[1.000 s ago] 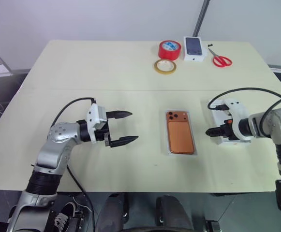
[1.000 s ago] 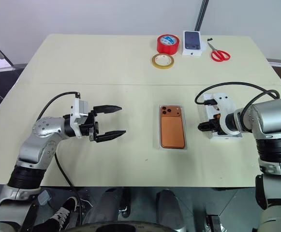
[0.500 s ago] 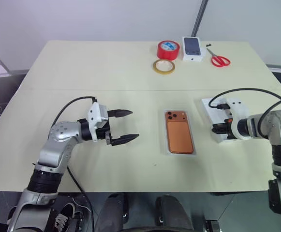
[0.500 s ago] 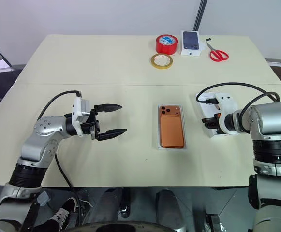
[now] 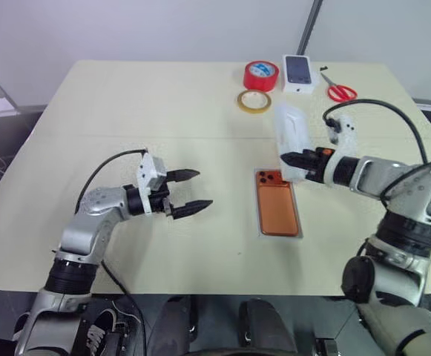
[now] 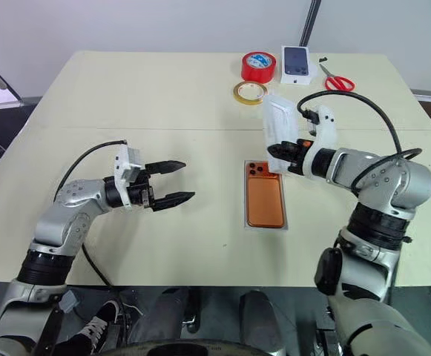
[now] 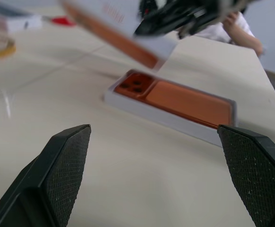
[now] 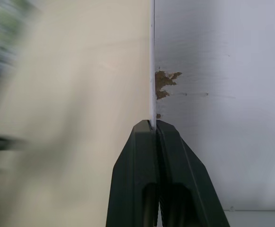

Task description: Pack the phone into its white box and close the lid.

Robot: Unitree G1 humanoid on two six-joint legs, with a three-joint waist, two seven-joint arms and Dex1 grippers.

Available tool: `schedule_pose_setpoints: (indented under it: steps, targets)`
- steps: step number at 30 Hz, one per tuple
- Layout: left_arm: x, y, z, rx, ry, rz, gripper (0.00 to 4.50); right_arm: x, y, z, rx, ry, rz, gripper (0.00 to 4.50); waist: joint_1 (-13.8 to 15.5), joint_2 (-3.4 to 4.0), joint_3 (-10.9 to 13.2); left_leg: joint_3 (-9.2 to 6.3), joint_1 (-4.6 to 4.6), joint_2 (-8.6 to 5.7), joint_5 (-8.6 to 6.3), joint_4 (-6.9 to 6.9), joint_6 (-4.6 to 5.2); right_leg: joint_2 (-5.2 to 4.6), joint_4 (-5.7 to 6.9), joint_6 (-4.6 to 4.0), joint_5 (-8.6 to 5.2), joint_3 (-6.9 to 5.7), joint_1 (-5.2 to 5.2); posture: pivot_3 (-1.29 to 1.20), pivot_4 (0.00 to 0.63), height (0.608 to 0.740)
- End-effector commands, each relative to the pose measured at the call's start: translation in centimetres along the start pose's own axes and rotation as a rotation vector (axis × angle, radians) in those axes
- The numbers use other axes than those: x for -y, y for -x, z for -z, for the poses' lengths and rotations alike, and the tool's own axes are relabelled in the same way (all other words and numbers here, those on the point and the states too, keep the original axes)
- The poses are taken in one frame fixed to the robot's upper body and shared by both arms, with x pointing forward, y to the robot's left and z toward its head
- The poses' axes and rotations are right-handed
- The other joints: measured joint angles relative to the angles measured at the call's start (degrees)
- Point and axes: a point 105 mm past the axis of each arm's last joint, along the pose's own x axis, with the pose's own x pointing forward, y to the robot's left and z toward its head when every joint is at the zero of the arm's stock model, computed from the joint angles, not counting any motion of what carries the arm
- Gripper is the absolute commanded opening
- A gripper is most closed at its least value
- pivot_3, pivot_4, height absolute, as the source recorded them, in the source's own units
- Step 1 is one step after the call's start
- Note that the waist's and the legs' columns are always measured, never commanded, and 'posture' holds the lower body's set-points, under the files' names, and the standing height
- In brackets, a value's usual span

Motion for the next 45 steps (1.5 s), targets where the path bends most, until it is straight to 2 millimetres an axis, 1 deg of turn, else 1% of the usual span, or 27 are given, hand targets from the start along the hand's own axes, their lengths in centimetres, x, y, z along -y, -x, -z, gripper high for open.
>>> schedule_pose_setpoints:
  steps: [1, 4, 5, 8, 11, 12, 14, 15, 18, 19, 20, 21, 23, 25, 28, 31, 34, 38, 39, 41, 43, 45]
  targets:
    - [-0.6, 0.1, -1.8, 0.052, -0.107, -0.045, 4.50, -4.3, 0.4, -0.2, 0.062, 0.010, -0.253, 0.04, -0.1, 0.00, 0.0, 0.01, -0.03, 0.00, 0.01, -0.01, -0.01, 0.00, 0.04, 0.00, 0.00, 0.01, -0.07, 0.00, 0.150, 0.728]
    - [-0.1, -0.1, -2.1, 0.086, -0.145, -0.033, 4.50, -5.5, 0.4, 1.5, 0.032, -0.019, -0.326, 0.04, 0.0, 0.00, 0.0, 0.01, -0.17, 0.00, 0.05, -0.07, -0.07, 0.01, 0.13, 0.00, 0.00, 0.01, -0.29, 0.00, 0.150, 0.728]
    - [0.0, -0.1, -2.2, 0.090, -0.152, -0.030, 4.50, -5.8, 0.4, 2.0, 0.017, -0.047, -0.359, 0.04, 0.0, 0.00, 0.0, 0.01, -0.19, 0.00, 0.06, -0.07, -0.09, 0.01, 0.16, 0.00, 0.00, 0.01, -0.33, 0.00, 0.150, 0.728]
    - [0.2, -0.3, -2.6, 0.119, -0.159, -0.026, 4.50, -6.5, 1.1, 4.8, -0.048, -0.159, -0.434, 0.04, 0.0, -0.02, 0.0, 0.03, -0.19, 0.00, 0.09, -0.05, -0.10, 0.01, 0.24, 0.00, 0.00, 0.03, -0.35, 0.00, 0.150, 0.728]
    - [0.4, -0.4, -2.6, 0.130, -0.161, -0.024, 4.50, -7.2, 1.7, 6.6, -0.078, -0.271, -0.449, 0.04, -0.2, -0.02, 0.0, 0.05, -0.21, 0.01, 0.10, -0.04, -0.06, -0.01, 0.23, -0.01, -0.01, 0.03, -0.35, 0.00, 0.150, 0.728]
    - [0.4, -0.5, -2.6, 0.131, -0.163, -0.026, 4.25, -7.4, 1.8, 7.1, -0.080, -0.291, -0.463, 0.01, -0.3, -0.03, 0.0, 0.07, -0.21, 0.00, 0.10, -0.03, -0.04, 0.00, 0.23, 0.00, -0.01, 0.04, -0.35, 0.00, 0.150, 0.728]
    - [0.4, -0.4, -2.6, 0.141, -0.149, -0.024, 3.69, -7.9, 2.0, 8.0, -0.108, -0.278, -0.465, 0.00, -0.4, -0.03, 0.0, 0.08, -0.18, 0.03, 0.11, -0.01, -0.02, 0.10, 0.25, 0.00, -0.01, 0.09, -0.35, 0.00, 0.150, 0.728]
    - [0.7, -0.4, -2.7, 0.147, -0.137, -0.005, 3.28, -8.0, 2.1, 8.7, -0.127, -0.284, -0.469, 0.00, -0.4, -0.03, 0.0, 0.07, -0.17, 0.06, 0.11, -0.01, -0.02, 0.15, 0.26, 0.00, -0.01, 0.09, -0.36, 0.00, 0.150, 0.728]
    - [1.6, -0.5, -2.6, 0.158, -0.108, 0.038, 1.62, -8.1, 2.4, 10.0, -0.161, -0.307, -0.472, 0.00, -0.2, -0.04, 0.0, 0.06, -0.19, 0.15, 0.10, -0.01, -0.02, 0.35, 0.24, 0.00, -0.01, 0.09, -0.37, 0.00, 0.150, 0.728]
    - [1.8, -0.5, -2.5, 0.160, -0.121, 0.037, 1.10, -8.0, 2.2, 10.1, -0.147, -0.330, -0.465, 0.00, -0.2, -0.04, 0.0, 0.06, -0.19, 0.17, 0.10, -0.02, -0.02, 0.36, 0.24, 0.00, -0.01, 0.09, -0.36, 0.00, 0.150, 0.728]
    - [2.1, -0.6, -2.3, 0.154, -0.119, 0.045, 0.70, -8.0, 2.0, 10.1, -0.148, -0.332, -0.460, 0.00, -0.1, -0.04, 0.0, 0.06, -0.19, 0.17, 0.10, -0.01, -0.02, 0.36, 0.24, 0.00, -0.01, 0.09, -0.37, 0.00, 0.150, 0.728]
    - [2.2, -0.6, -2.2, 0.150, -0.121, 0.047, 0.08, -8.0, 1.9, 10.0, -0.147, -0.332, -0.458, 0.00, -0.1, -0.04, 0.0, 0.06, -0.19, 0.18, 0.10, 0.02, -0.02, 0.36, 0.25, 0.00, -0.01, 0.10, -0.36, 0.00, 0.150, 0.728]
    - [2.3, -0.8, -2.0, 0.147, -0.130, 0.042, 0.03, -7.3, 1.4, 10.1, -0.146, -0.358, -0.414, 0.00, 0.0, -0.05, 0.0, 0.05, -0.18, 0.19, 0.11, 0.06, -0.02, 0.36, 0.29, 0.00, -0.01, 0.10, -0.35, 0.00, 0.150, 0.728]
    - [2.7, -1.2, -1.0, 0.117, -0.144, 0.050, 0.03, -6.3, 1.1, 9.9, -0.144, -0.367, -0.357, 0.00, 0.0, -0.05, 0.0, 0.05, -0.18, 0.19, 0.10, 0.08, -0.02, 0.34, 0.29, -0.01, -0.01, 0.10, -0.35, 0.00, 0.150, 0.728]
    - [3.4, -2.1, 0.4, 0.088, -0.157, 0.058, 0.03, -6.0, 0.9, 9.4, -0.135, -0.374, -0.354, 0.00, 0.1, -0.05, 0.0, 0.05, -0.20, 0.17, 0.10, 0.08, -0.02, 0.33, 0.27, -0.01, -0.01, 0.10, -0.34, 0.00, 0.150, 0.728]
    - [3.6, -3.0, 0.9, 0.096, -0.145, 0.061, 0.03, -5.3, 0.9, 9.5, -0.139, -0.397, -0.337, 0.00, 0.1, -0.05, 0.0, 0.05, -0.19, 0.19, 0.10, 0.07, -0.02, 0.28, 0.26, -0.01, -0.01, 0.10, -0.35, 0.00, 0.150, 0.728]
    - [3.4, -4.0, 1.5, 0.099, -0.122, 0.055, 0.00, -4.5, 0.9, 9.6, -0.141, -0.424, -0.314, 0.94, 0.1, -0.05, 0.0, 0.05, -0.19, 0.19, 0.11, 0.08, -0.02, 0.27, 0.27, -0.01, -0.01, 0.10, -0.34, 0.00, 0.150, 0.728]
    - [3.4, -5.5, 1.6, 0.119, -0.110, 0.057, 0.00, -2.8, 1.2, 9.2, -0.130, -0.433, -0.235, 2.96, 0.2, -0.05, 0.0, 0.05, -0.20, 0.19, 0.11, 0.09, -0.02, 0.29, 0.28, -0.01, -0.01, 0.10, -0.34, 0.00, 0.150, 0.728]
    - [3.4, -5.9, 1.7, 0.123, -0.103, 0.060, 0.00, -2.4, 1.6, 8.6, -0.115, -0.416, -0.219, 3.43, 0.3, -0.05, 0.0, 0.05, -0.20, 0.18, 0.11, 0.10, -0.02, 0.32, 0.28, -0.01, -0.01, 0.09, -0.33, 0.00, 0.150, 0.728]
    - [3.4, -6.3, 1.7, 0.128, -0.094, 0.066, 0.00, -2.1, 2.1, 7.9, -0.098, -0.396, -0.209, 3.43, 0.2, -0.05, 0.0, 0.06, -0.21, 0.16, 0.10, 0.13, -0.01, 0.33, 0.28, 0.00, -0.01, 0.09, -0.33, 0.00, 0.150, 0.728]
    - [3.4, -7.2, 1.6, 0.145, -0.092, 0.073, 0.00, -0.6, 4.0, 6.7, -0.113, -0.339, -0.144, 3.43, 0.2, -0.03, 0.0, 0.06, -0.21, 0.18, 0.10, 0.13, -0.01, 0.36, 0.28, 0.00, -0.01, 0.10, -0.33, 0.00, 0.150, 0.728]
    - [3.5, -8.3, 1.2, 0.166, -0.080, 0.082, 0.00, 0.6, 6.1, 5.2, -0.117, -0.208, -0.080, 3.43, 0.9, -0.02, 0.0, 0.07, -0.22, 0.16, 0.10, 0.14, 0.00, 0.35, 0.29, 0.00, -0.01, 0.09, -0.33, 0.00, 0.150, 0.728]
